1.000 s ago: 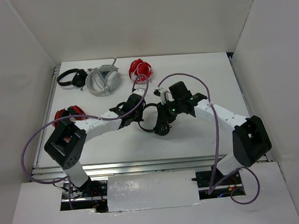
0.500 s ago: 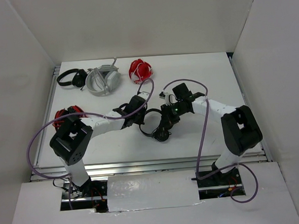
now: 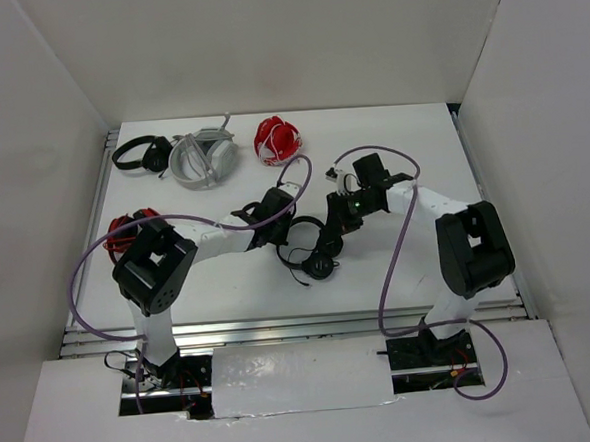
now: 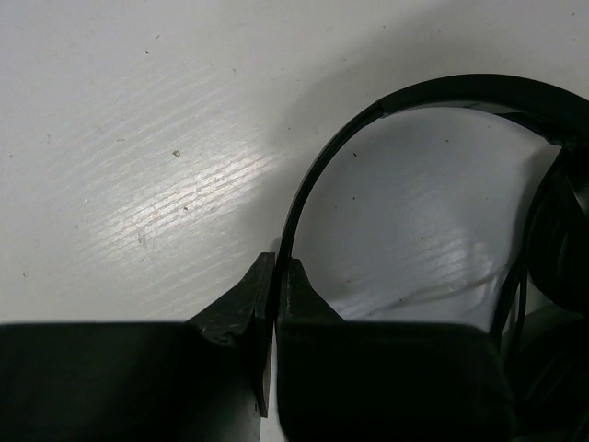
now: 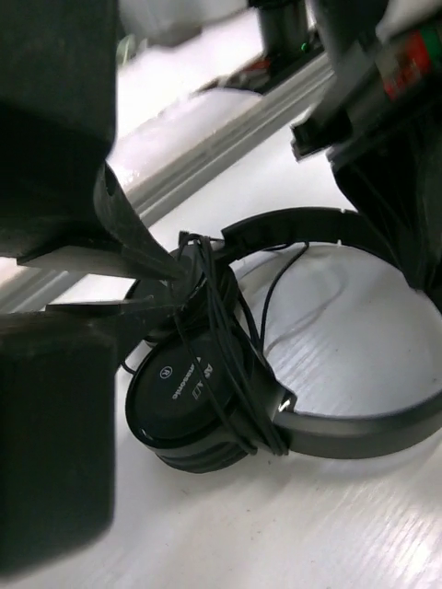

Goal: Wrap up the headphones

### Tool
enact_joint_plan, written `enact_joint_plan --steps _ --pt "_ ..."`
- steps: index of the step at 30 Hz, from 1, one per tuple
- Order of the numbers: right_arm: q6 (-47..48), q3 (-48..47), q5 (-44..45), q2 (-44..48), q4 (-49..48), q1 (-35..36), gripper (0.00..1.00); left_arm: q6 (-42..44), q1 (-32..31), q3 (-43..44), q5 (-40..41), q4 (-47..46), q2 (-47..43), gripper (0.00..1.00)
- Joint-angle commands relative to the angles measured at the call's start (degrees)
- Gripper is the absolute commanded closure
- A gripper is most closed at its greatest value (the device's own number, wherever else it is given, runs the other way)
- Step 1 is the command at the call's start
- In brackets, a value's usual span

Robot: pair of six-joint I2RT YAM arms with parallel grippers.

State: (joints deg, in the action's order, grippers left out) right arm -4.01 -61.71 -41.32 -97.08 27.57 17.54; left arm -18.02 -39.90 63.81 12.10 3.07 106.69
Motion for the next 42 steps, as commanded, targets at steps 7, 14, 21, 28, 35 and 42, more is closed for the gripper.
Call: enact_joint_plan --steps 7,14,21,28,35,42 --pt "4.3 8.9 23.0 20.5 -7.2 14.8 0.29 -2.4 2.5 1.1 -1.1 -1.7 2.3 1.00" --pt "5.1 16.0 32.1 26.9 -9.8 28.8 0.29 -3.2 2.5 2.0 -0.8 -1.0 1.8 1.00" --pt "-3.4 17.7 40.1 20.9 -14.4 37.7 0.31 -5.3 2.5 1.9 2.0 0.0 1.5 1.00" --pt "-5.6 18.3 45.5 15.1 -18.7 37.4 0.34 -6.0 2.5 0.7 1.1 -1.0 0.4 1.00" --pt "-6.5 18.7 49.0 11.9 -21.2 36.2 0.35 -5.7 2.5 0.3 0.9 -1.2 -0.4 1.00" --pt "-6.4 17.8 47.7 7.9 -21.9 35.9 0.51 -5.4 2.5 0.3 1.1 -1.0 -0.8 1.00"
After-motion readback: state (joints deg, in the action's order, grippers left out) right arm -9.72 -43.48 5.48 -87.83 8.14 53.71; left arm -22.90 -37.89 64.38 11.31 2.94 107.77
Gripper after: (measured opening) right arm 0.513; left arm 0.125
